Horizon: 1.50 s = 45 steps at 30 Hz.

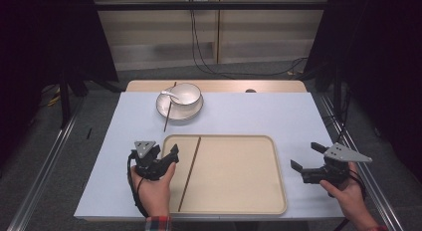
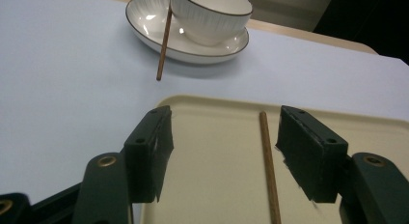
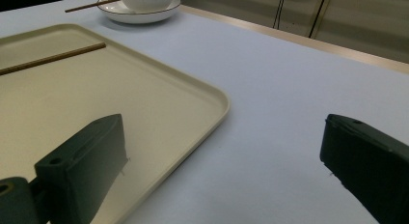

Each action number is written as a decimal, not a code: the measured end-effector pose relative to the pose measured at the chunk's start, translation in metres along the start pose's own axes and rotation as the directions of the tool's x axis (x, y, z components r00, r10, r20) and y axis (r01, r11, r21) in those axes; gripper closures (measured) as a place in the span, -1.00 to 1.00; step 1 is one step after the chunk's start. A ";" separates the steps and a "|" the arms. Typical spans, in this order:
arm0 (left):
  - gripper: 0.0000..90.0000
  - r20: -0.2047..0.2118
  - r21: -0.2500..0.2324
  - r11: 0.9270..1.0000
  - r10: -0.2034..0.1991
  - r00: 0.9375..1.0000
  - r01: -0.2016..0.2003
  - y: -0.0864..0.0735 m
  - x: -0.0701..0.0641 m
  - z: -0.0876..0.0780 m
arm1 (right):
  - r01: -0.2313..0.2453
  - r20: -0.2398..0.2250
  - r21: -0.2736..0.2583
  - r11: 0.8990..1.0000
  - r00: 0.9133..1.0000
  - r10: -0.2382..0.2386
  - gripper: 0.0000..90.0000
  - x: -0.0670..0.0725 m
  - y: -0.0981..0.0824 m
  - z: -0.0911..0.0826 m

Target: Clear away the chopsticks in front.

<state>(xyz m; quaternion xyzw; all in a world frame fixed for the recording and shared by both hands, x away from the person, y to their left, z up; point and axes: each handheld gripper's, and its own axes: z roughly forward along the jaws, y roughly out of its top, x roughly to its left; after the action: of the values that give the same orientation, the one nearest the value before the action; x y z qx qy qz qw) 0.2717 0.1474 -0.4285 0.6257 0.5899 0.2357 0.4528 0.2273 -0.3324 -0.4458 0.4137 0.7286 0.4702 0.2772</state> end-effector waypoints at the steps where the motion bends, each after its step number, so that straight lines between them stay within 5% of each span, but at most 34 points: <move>1: -0.19 0.006 -0.001 1.000 0.004 1.000 -0.004 0.002 0.001 0.002 | 0.000 -0.001 -0.001 1.000 1.000 0.000 -0.96 0.000 0.000 0.000; 25: -0.44 0.007 -0.031 0.993 0.116 0.993 -0.115 0.040 0.024 0.056 | 0.004 -0.006 -0.009 1.000 1.000 -0.004 -0.96 0.001 0.000 -0.003; 45: -0.51 -0.030 0.026 0.987 0.162 0.986 -0.161 0.069 0.045 0.113 | 0.002 -0.012 -0.008 1.000 1.000 -0.002 -0.96 0.000 -0.001 -0.003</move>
<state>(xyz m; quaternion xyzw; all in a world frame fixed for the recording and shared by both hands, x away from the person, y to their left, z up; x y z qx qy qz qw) 0.4103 0.1652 -0.4356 0.6729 0.5470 0.2746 0.4154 0.2245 -0.3342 -0.4459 0.4090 0.7288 0.4755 0.2748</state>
